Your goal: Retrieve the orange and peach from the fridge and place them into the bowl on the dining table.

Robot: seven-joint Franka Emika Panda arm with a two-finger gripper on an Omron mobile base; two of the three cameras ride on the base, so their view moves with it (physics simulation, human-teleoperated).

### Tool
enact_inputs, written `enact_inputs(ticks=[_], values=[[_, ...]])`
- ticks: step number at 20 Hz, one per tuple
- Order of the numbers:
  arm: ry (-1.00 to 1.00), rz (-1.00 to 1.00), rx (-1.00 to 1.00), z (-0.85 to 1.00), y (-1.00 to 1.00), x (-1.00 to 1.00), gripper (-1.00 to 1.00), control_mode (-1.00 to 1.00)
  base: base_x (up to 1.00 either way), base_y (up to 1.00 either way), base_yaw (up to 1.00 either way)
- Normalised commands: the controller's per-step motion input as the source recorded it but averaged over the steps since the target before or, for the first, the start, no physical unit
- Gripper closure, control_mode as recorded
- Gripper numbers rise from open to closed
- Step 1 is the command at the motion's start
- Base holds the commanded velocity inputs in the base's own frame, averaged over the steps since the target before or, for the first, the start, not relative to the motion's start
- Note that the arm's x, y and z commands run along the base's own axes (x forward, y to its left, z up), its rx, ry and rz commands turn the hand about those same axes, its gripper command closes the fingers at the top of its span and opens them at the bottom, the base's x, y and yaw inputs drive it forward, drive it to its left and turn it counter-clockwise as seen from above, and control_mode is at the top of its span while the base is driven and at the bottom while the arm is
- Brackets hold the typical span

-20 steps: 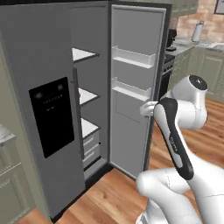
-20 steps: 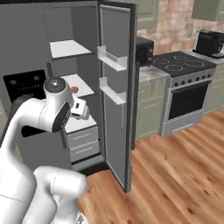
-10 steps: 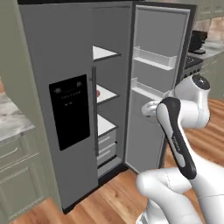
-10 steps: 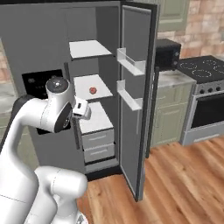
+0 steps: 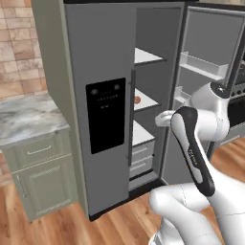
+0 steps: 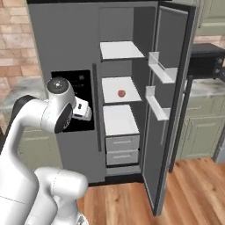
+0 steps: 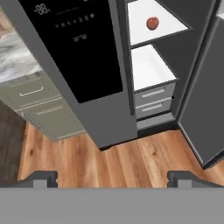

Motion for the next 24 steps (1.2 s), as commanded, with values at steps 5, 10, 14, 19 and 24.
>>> enact_inputs(ticks=[5, 10, 14, 19, 24], values=[[0.0, 0.0, 0.0, 0.0, 0.0, 0.0, -1.0, 1.0, 0.01, -0.2, 0.33], [0.0, 0.0, 0.0, 0.0, 0.0, 0.0, -1.0, 1.0, 0.0, -0.28, 0.27], [0.0, 0.0, 0.0, 0.0, 0.0, 0.0, -1.0, 1.0, -0.15, -0.47, 0.22], [0.0, 0.0, 0.0, 0.0, 0.0, 0.0, -1.0, 1.0, -0.33, -0.65, 0.18], [0.0, 0.0, 0.0, 0.0, 0.0, 0.0, -1.0, 1.0, -0.27, -0.61, 0.14]])
